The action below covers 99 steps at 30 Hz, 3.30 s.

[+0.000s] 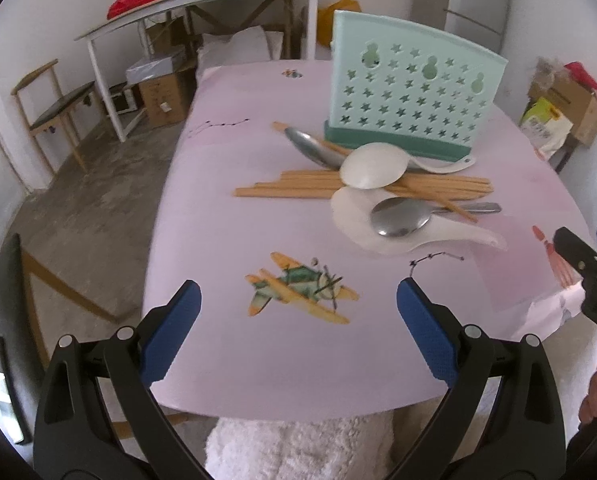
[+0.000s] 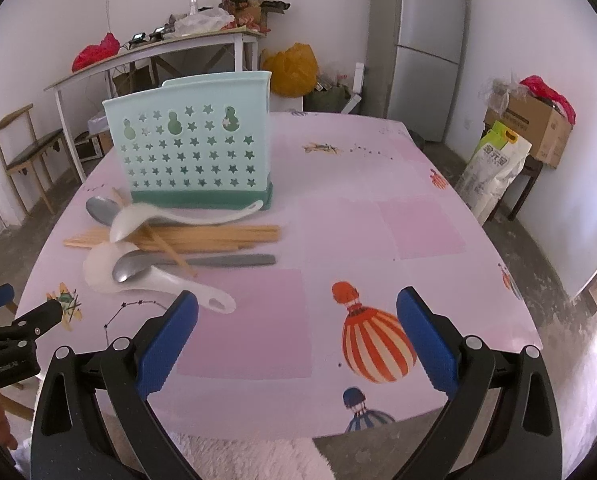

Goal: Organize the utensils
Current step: 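Move both tools toward the utensil pile beside the green holder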

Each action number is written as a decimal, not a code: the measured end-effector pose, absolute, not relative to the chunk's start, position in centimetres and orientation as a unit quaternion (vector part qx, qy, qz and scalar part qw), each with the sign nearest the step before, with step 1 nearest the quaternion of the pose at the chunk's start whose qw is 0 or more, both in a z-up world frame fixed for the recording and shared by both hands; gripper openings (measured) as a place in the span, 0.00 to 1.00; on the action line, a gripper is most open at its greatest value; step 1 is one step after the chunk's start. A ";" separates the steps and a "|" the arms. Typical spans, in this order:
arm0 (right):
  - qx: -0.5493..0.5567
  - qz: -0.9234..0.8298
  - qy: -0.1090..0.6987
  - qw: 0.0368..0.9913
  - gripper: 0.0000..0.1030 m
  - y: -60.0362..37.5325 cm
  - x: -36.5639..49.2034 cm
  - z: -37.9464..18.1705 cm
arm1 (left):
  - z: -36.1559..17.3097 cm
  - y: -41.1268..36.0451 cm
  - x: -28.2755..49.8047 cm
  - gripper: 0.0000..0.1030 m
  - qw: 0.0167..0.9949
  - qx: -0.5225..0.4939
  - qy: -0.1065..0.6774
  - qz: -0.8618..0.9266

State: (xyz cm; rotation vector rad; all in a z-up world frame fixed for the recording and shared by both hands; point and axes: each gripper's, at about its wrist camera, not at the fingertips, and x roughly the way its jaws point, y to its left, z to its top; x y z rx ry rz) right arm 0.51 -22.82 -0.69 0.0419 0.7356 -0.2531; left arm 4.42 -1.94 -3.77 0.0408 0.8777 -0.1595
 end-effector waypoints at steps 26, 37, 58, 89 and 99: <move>0.010 -0.051 0.319 0.946 0.94 -21.7 3.0 -0.3 | -3.1 -1.2 7.4 0.92 0.905 -0.069 0.394 -0.145; -0.045 -0.069 0.293 0.952 0.94 -20.2 2.2 -0.4 | -2.9 -0.4 8.0 0.92 0.899 -0.067 0.412 -0.133; -0.002 -0.047 0.272 0.961 0.94 -21.5 2.2 -0.3 | -2.4 -1.0 8.6 0.92 0.906 -0.045 0.411 -0.096; 0.020 -0.014 0.283 0.959 0.94 -21.9 -0.5 0.9 | 0.0 -0.1 5.8 0.92 0.916 -0.034 0.397 -0.045; 0.007 -0.006 0.289 0.957 0.94 -20.6 0.4 0.6 | -0.1 0.9 6.1 0.92 0.921 -0.031 0.382 -0.064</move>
